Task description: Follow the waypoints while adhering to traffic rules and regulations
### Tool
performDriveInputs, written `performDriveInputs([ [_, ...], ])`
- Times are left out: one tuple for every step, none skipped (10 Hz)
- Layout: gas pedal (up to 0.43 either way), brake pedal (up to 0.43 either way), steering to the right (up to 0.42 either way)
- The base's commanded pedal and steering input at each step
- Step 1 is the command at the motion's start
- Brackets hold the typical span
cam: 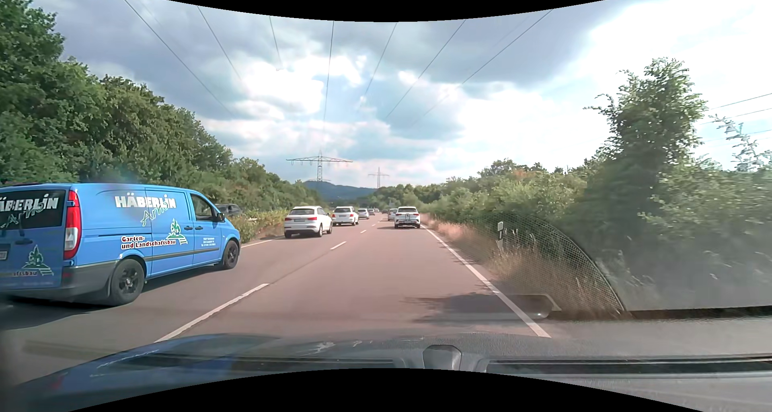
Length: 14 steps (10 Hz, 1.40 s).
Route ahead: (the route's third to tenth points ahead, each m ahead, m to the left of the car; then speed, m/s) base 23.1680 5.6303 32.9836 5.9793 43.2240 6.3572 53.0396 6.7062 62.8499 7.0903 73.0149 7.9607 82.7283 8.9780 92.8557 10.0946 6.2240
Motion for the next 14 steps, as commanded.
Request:
performDriveInputs([
  [0.138, 0.000, 0.000],
  [0.138, 0.000, 0.000],
  [0.138, 0.000, 0.000],
  [0.138, 0.000, 0.000],
  [0.138, 0.000, 0.000],
  [0.138, 0.000, -0.001],
  [0.138, 0.000, -0.001],
  [0.138, 0.000, -0.001],
  [0.138, 0.000, -0.001],
  [0.138, 0.000, -0.001],
  [0.138, 0.000, -0.001],
  [0.138, 0.000, -0.001],
  [0.138, 0.000, -0.002],
  [0.138, 0.000, -0.002],
])
